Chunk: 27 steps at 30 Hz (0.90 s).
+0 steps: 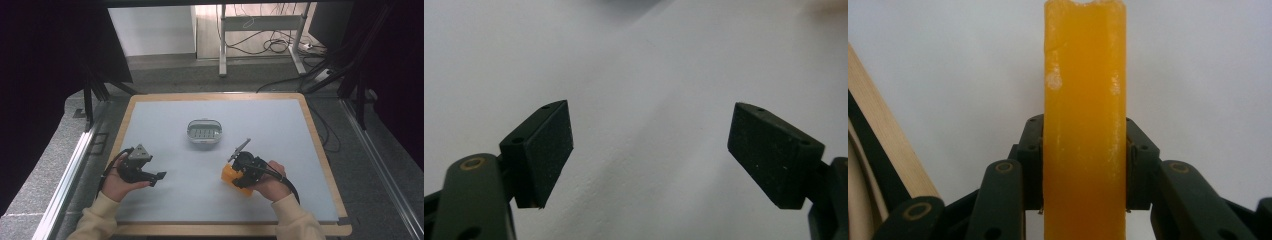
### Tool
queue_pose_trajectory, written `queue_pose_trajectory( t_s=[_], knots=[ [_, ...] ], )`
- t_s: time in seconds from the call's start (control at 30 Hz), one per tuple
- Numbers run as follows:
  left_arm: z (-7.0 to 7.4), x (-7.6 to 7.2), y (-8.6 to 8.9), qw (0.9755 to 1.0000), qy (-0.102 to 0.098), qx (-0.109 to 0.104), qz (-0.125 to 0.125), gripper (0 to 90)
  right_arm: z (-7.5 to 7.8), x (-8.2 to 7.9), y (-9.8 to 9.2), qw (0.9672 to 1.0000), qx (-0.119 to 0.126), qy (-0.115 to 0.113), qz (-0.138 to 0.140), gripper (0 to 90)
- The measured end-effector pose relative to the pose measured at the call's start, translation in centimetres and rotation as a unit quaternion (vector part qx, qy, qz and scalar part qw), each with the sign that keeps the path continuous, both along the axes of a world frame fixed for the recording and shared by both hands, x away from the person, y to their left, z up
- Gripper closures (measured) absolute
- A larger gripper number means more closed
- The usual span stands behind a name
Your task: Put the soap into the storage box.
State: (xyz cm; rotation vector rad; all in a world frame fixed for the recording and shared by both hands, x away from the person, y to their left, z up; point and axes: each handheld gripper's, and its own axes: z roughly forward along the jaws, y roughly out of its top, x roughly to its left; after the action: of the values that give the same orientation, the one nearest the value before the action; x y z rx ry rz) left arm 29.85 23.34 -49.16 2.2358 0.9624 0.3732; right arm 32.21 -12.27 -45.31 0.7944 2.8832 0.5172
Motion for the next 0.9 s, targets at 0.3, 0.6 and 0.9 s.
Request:
queue_pose_trajectory(
  t_s=[0.3, 0.6, 0.9],
  knots=[
    [0.0, 0.0, 0.1, 1.0000, 0.001, -0.002, 0.002, 18.2, 1.3, 0.6, 0.0, 0.9999, 0.005, -0.011, 0.009, 61.7],
    [0.1, 0.0, 0.2, 1.0000, 0.000, -0.004, 0.001, 18.2, 2.2, 1.5, -0.2, 0.9996, 0.018, -0.019, 0.011, 61.8],
    [0.1, 0.1, 0.3, 1.0000, -0.001, -0.003, 0.001, 18.2, 3.5, 2.7, -0.3, 0.9991, 0.028, -0.030, 0.007, 61.7]
  ],
)
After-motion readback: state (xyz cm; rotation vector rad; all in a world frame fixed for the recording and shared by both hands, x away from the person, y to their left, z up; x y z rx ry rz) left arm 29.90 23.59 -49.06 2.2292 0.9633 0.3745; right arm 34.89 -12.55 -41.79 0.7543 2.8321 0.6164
